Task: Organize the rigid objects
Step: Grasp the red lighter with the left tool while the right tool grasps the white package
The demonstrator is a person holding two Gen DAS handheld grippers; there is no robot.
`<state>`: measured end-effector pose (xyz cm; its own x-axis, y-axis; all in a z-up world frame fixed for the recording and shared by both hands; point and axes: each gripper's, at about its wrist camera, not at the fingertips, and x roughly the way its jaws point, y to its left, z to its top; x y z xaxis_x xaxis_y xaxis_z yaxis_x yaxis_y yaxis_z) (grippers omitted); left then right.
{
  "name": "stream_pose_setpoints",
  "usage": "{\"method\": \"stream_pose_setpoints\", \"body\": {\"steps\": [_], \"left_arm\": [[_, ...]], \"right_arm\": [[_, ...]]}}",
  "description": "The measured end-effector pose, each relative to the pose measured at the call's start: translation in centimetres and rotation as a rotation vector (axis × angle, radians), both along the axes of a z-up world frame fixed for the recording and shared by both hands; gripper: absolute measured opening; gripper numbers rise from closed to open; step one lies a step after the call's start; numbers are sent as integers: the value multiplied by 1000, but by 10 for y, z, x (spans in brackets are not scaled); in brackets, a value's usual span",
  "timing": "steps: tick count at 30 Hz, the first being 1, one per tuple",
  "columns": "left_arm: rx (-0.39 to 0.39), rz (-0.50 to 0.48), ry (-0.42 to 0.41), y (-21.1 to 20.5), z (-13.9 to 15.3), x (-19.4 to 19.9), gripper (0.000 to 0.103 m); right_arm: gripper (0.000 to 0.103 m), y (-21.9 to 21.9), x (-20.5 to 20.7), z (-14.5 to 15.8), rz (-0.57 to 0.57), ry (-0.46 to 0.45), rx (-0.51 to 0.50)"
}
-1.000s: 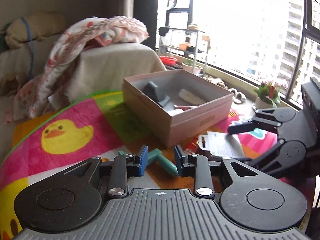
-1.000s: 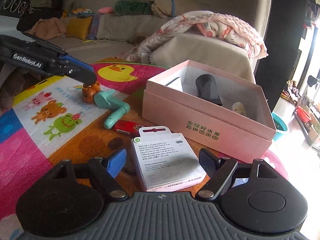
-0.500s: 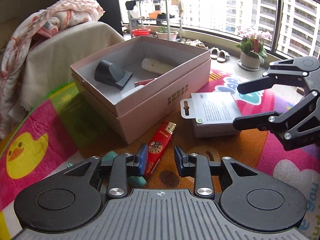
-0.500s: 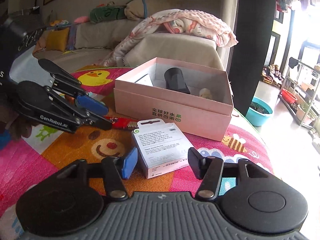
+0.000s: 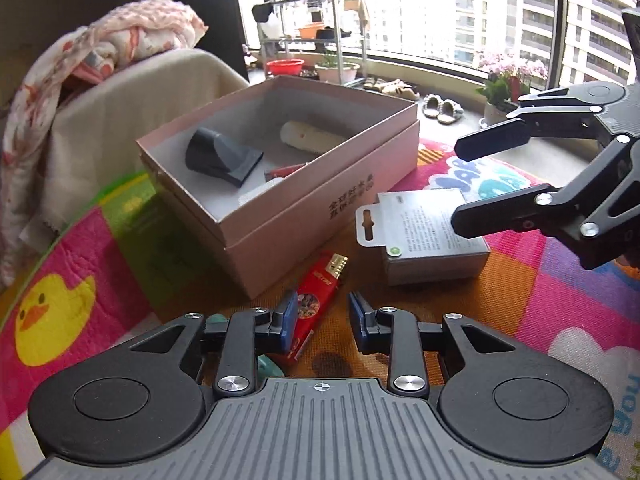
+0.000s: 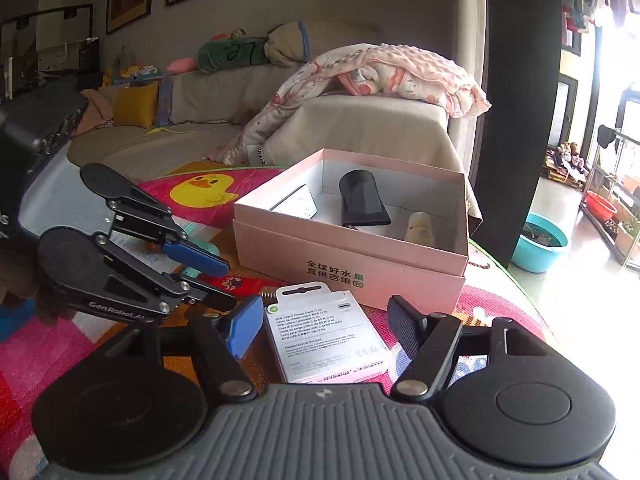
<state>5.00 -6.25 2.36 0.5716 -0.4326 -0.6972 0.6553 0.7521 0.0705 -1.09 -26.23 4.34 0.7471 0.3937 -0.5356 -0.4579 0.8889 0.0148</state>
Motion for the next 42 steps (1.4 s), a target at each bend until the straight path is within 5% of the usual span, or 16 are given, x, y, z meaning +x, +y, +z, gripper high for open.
{"method": "stream_pose_setpoints", "body": {"steps": [4, 9, 16, 22, 25, 31, 35, 42], "left_arm": [[-110, 13, 75, 12, 1, 13, 33], [-93, -65, 196, 1, 2, -12, 32], [-65, -33, 20, -2, 16, -29, 33], [-87, 30, 82, 13, 2, 13, 33], [-120, 47, 122, 18, -5, 22, 33], [-50, -40, 163, -4, -1, -5, 35], [-31, 28, 118, -16, -4, -13, 35], [-70, 73, 58, -17, -11, -16, 32]], "right_arm": [[69, -13, 6, -1, 23, 50, 76], [69, -23, 21, -5, 0, 95, 108], [69, -24, 46, -28, -23, 246, 175], [70, -29, 36, -36, -3, 312, 282], [70, -27, 23, -37, 10, 289, 255], [71, -17, 5, -26, -17, 173, 137], [71, -7, 9, -15, 0, 113, 83], [72, 7, 42, -28, 20, 218, 70]]}}
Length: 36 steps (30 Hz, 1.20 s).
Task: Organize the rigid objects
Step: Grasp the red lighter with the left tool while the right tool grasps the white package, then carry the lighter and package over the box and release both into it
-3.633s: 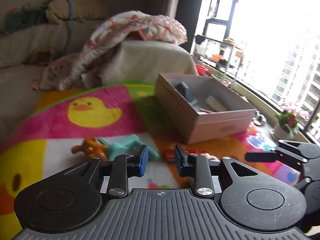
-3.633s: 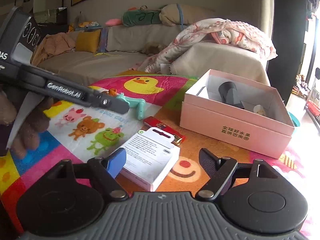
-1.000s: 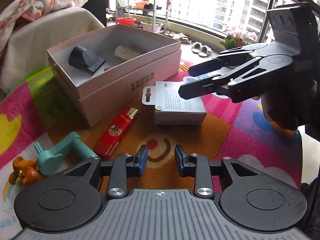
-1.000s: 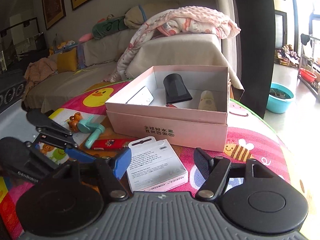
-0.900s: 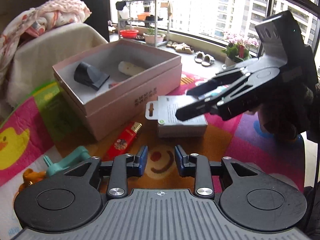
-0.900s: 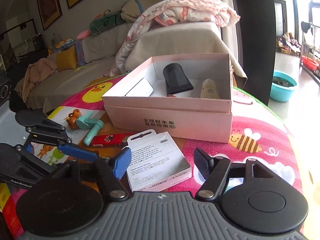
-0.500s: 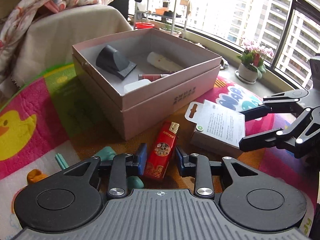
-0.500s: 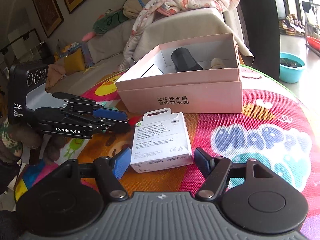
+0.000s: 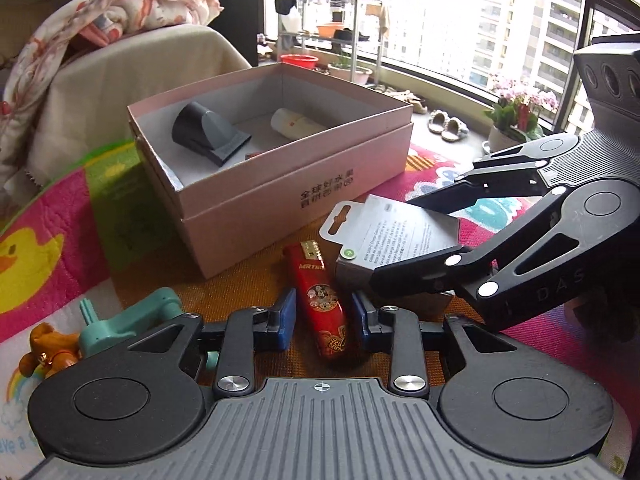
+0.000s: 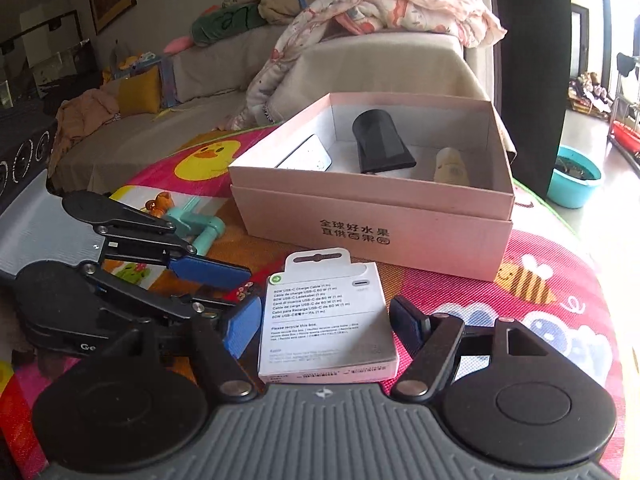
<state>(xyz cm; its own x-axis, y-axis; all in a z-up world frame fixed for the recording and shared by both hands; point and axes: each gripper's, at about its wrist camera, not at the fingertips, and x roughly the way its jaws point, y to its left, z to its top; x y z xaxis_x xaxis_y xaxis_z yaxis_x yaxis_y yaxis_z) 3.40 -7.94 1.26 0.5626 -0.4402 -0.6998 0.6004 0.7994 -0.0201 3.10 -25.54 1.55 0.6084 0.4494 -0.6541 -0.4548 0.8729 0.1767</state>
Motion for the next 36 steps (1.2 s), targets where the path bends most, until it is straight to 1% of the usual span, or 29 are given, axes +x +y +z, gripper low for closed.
{"method": "stream_pose_setpoints", "body": {"steps": [3, 6, 7, 10, 12, 15, 17, 21, 23, 24, 26, 28, 30, 31, 34, 36], "left_arm": [[44, -4, 8, 4, 5, -9, 27], [77, 12, 35, 12, 9, -20, 27], [72, 22, 36, 14, 8, -23, 27], [4, 85, 79, 20, 7, -16, 29], [-10, 103, 95, 19, 7, -8, 29], [19, 106, 66, 11, 7, -6, 28], [41, 100, 20, 5, 5, -14, 27], [21, 91, -54, 9, -1, -34, 27], [26, 55, -90, 11, -2, -51, 27], [18, 41, -94, 13, -2, -57, 26], [-16, 16, -77, 17, 2, -67, 26], [-52, 6, -88, 19, 14, -70, 26], [-88, 5, -133, 20, 36, -67, 26], [-106, 8, -164, 20, 49, -63, 26], [-174, 52, -295, 22, 99, -41, 26], [-232, 101, -355, 23, 130, -15, 26]], "right_arm": [[72, 1, 1, -5, -1, 14, -14], [72, 2, -6, -4, -8, 6, -38], [72, 2, -9, -5, -7, -1, -47], [72, 7, -15, -7, 3, -24, -80], [72, 11, -14, -7, -3, -40, -103], [72, 13, -12, -8, -16, -47, -108], [69, 13, -12, -8, -21, -49, -111], [69, 13, -23, -4, -12, -50, -151], [69, 10, -36, 0, 5, -61, -165], [69, 8, -45, 3, 13, -75, -174], [69, 3, -61, 12, 12, -106, -182], [69, -3, -72, 26, 3, -137, -161], [69, -10, -79, 51, -20, -202, -125], [69, -12, -79, 65, -37, -240, -111], [69, -18, -70, 107, -82, -374, -87], [69, -20, -50, 137, -126, -458, -81]]}}
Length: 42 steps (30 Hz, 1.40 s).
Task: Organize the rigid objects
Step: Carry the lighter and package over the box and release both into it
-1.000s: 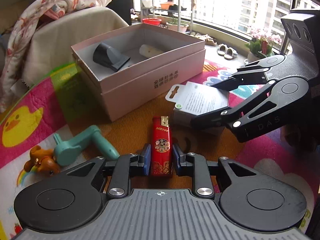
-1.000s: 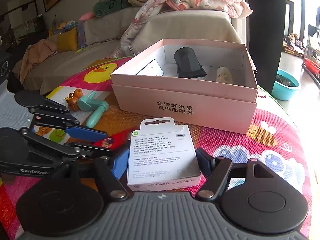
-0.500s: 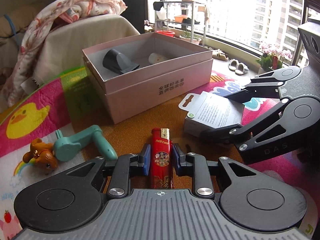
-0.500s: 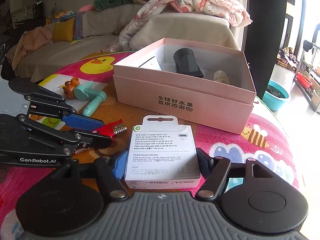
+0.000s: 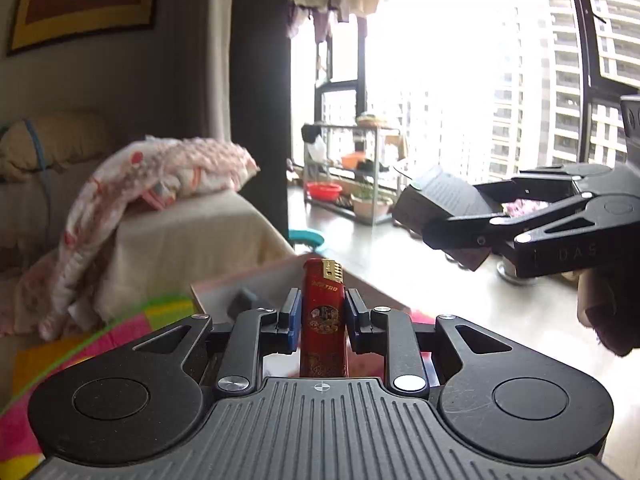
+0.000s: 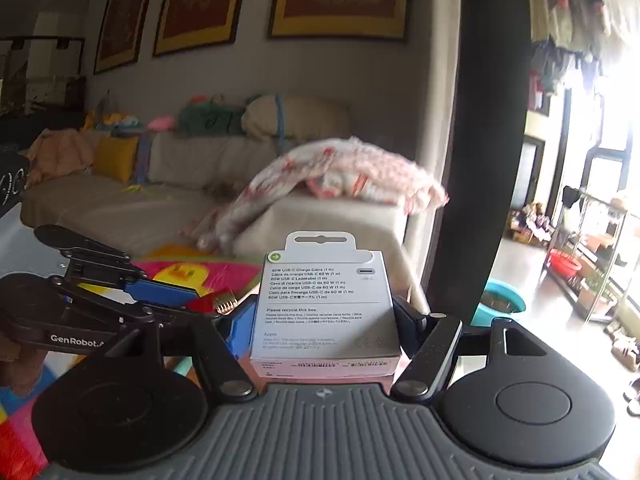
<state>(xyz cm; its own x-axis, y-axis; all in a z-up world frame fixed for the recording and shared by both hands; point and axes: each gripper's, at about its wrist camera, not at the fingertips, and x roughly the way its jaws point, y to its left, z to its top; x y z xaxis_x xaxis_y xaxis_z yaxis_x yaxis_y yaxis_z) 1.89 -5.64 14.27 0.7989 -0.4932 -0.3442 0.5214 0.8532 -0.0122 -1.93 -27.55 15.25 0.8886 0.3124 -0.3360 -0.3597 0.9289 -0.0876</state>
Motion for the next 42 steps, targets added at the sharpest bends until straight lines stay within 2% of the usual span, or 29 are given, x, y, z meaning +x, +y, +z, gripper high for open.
{"method": "stream_pose_setpoints", "body": {"steps": [2, 4, 6, 8, 10, 15, 20, 24, 30, 34, 38, 42], "left_arm": [[-66, 30, -5, -2, 20, 34, 26], [-102, 46, 33, -7, 25, 73, 26], [-83, 71, 84, -16, 15, 105, 26], [-75, 76, 161, -20, -5, 129, 26], [-69, 89, 214, -24, -25, 144, 26], [-30, 113, 271, -27, -57, 170, 26], [2, 138, 298, -26, -72, 175, 26], [16, 146, 318, -25, -78, 177, 26], [34, 100, 374, -30, -84, 179, 27], [28, 107, 314, -26, -76, 168, 27], [-51, 116, 294, -3, -65, 147, 27], [-122, 166, 262, 40, -56, 108, 27]], "right_arm": [[69, -1, 28, 23, -35, -54, 15], [69, 2, 62, 35, -76, -86, 15], [69, 5, 99, 36, -110, -35, 34], [69, 7, 133, 23, -142, 77, 58], [69, 10, 149, -1, -150, 154, 50], [69, 34, 149, -65, -110, 246, -86], [69, 56, 145, -94, -75, 281, -175], [69, 60, 150, -102, -69, 306, -174], [69, 57, 151, -99, -45, 342, -140], [70, 51, 136, -92, -33, 299, -96], [70, 52, 111, -85, -33, 223, -107], [70, 56, 72, -80, 3, 118, -130]]}}
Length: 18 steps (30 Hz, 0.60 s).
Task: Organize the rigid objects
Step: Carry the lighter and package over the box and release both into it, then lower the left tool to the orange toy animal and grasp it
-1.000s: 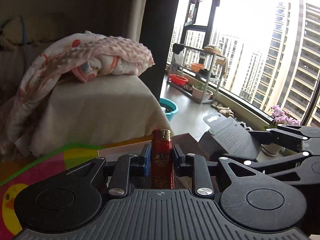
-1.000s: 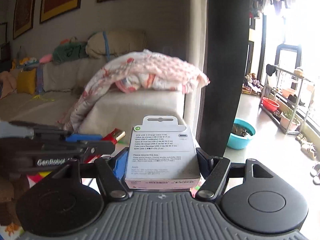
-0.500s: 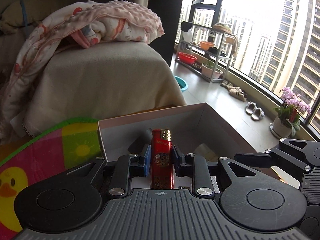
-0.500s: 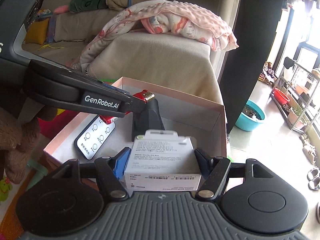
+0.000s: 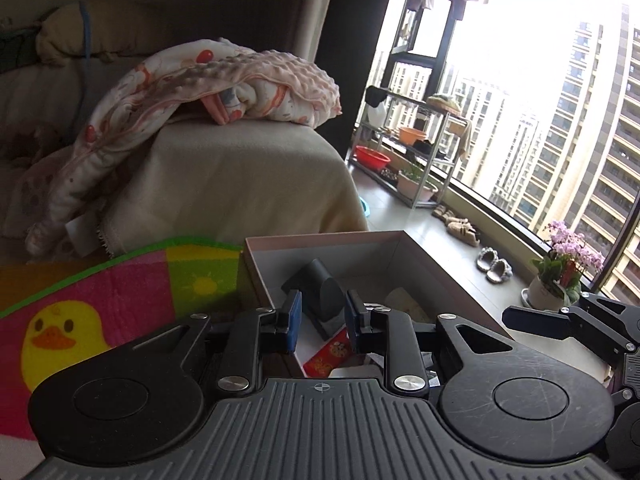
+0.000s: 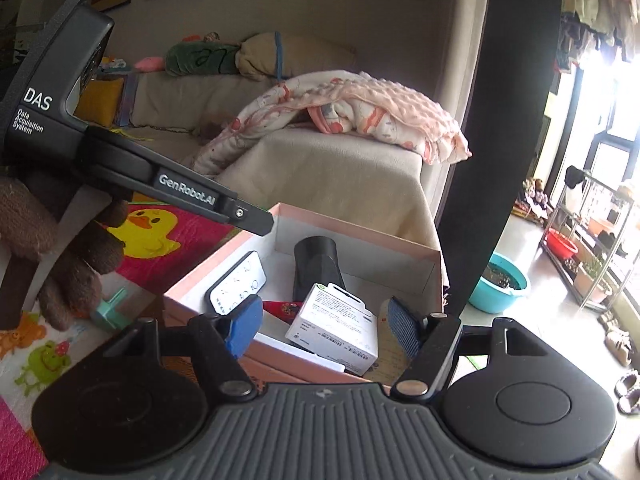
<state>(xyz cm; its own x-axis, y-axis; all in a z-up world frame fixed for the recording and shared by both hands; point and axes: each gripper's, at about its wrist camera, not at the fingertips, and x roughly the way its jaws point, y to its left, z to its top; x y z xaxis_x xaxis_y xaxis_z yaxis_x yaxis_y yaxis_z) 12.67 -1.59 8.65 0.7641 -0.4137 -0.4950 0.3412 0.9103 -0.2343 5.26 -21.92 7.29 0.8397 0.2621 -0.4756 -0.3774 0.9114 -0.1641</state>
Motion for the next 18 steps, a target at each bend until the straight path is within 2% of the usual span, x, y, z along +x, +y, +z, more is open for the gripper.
{"method": "stream_pose_setpoints", "body": {"steps": [3, 7, 10, 16, 17, 18], "left_arm": [[2, 81, -13, 35, 0, -34, 26], [83, 200, -14, 65, -8, -74, 27], [92, 253, 12, 82, -15, -95, 27], [0, 302, 65, 105, -27, -111, 27], [-16, 305, 74, 107, -30, -112, 27], [-29, 308, 83, 107, -32, -112, 26]], "right_arm": [[70, 7, -26, -1, 72, -11, 21], [70, 33, -39, -15, 182, 99, 95], [64, 62, -38, -32, 223, 167, 109], [39, 102, -23, -56, 220, 238, 68], [27, 104, -21, -58, 221, 257, 59], [21, 104, -21, -60, 226, 275, 55]]}}
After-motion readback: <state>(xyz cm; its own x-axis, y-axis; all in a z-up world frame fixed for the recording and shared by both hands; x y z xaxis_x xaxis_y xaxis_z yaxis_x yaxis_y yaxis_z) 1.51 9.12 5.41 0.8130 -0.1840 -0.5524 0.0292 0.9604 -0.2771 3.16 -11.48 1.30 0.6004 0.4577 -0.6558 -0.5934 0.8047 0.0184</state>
